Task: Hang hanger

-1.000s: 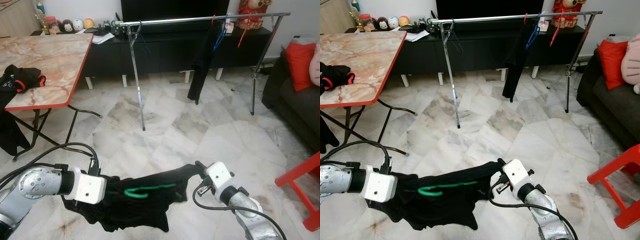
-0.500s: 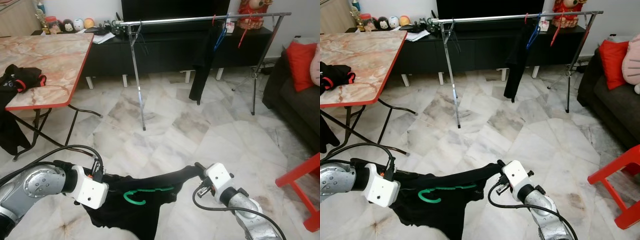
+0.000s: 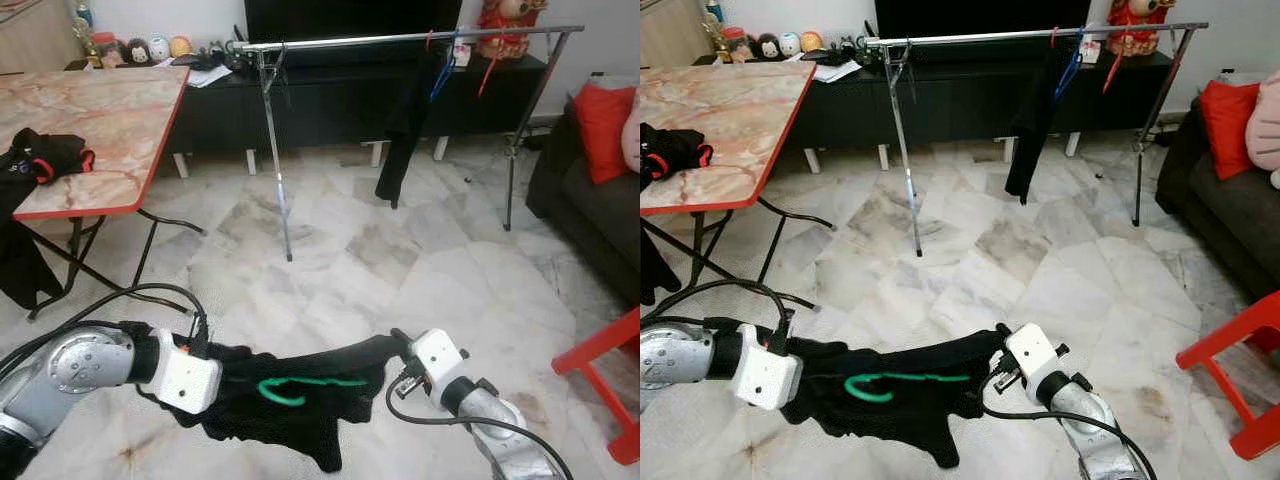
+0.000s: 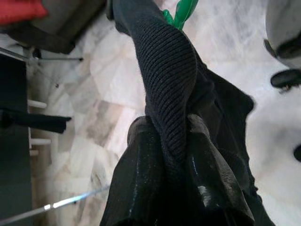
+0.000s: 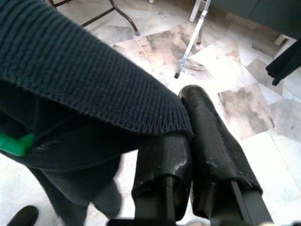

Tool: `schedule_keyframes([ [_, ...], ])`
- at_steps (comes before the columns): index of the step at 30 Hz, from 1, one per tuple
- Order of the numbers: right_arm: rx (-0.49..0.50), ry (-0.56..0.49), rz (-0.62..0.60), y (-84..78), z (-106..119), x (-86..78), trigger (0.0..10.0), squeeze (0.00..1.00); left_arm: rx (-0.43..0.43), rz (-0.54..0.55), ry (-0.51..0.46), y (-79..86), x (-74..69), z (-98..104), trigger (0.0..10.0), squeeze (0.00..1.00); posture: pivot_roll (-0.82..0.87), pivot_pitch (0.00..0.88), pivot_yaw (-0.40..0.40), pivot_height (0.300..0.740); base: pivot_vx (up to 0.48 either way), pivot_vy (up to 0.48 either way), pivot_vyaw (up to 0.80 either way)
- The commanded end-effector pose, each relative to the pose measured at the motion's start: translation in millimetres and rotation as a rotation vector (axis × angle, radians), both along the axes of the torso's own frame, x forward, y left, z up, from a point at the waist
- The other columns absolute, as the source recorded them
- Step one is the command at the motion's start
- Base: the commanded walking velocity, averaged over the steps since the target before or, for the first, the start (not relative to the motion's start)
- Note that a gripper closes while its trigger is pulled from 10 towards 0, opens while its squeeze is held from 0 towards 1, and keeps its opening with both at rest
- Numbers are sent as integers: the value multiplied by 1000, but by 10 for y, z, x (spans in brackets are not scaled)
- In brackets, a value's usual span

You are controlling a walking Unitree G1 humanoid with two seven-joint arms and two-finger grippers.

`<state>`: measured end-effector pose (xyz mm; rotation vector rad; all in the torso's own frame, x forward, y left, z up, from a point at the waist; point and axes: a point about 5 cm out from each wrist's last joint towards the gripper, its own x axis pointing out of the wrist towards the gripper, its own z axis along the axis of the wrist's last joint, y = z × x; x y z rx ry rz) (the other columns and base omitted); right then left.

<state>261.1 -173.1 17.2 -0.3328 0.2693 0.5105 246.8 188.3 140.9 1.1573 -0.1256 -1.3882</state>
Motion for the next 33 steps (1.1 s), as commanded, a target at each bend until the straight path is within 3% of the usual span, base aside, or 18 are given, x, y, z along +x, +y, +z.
schedule_keyframes([
  [1,-15,4,7,0,-21,-16,0,0,-35,-1,-21,6,-1,89,10000,0,-16,0,-15,740,0,0,0],
  [11,-36,13,4,-32,-46,-24,0,0,-19,-95,19,-80,-88,133,10000,0,-13,0,-16,740,0,0,0],
  [15,-43,16,3,-44,-57,-27,0,0,44,-167,27,-111,-155,109,10000,0,-12,0,-15,740,0,0,0],
  [17,-39,15,5,-41,-55,-29,0,0,118,-229,6,-119,-199,68,10000,0,-12,0,-15,740,0,0,0],
  [23,-32,14,25,-22,-53,-38,0,0,189,-243,-8,-93,-207,-41,10000,0,-13,2,-14,740,0,0,0],
  [27,-30,11,30,-23,-49,-35,0,0,189,-247,-19,-94,-212,-53,10000,0,-16,4,-12,740,0,0,0],
  [30,-89,20,63,-22,-96,-60,0,0,101,-226,-42,-175,-188,16,10000,0,-11,6,-15,740,0,0,0],
  [33,-74,37,42,-10,-135,-75,0,0,54,-241,-41,-243,-226,22,10000,0,-9,6,-16,740,0,0,0],
])
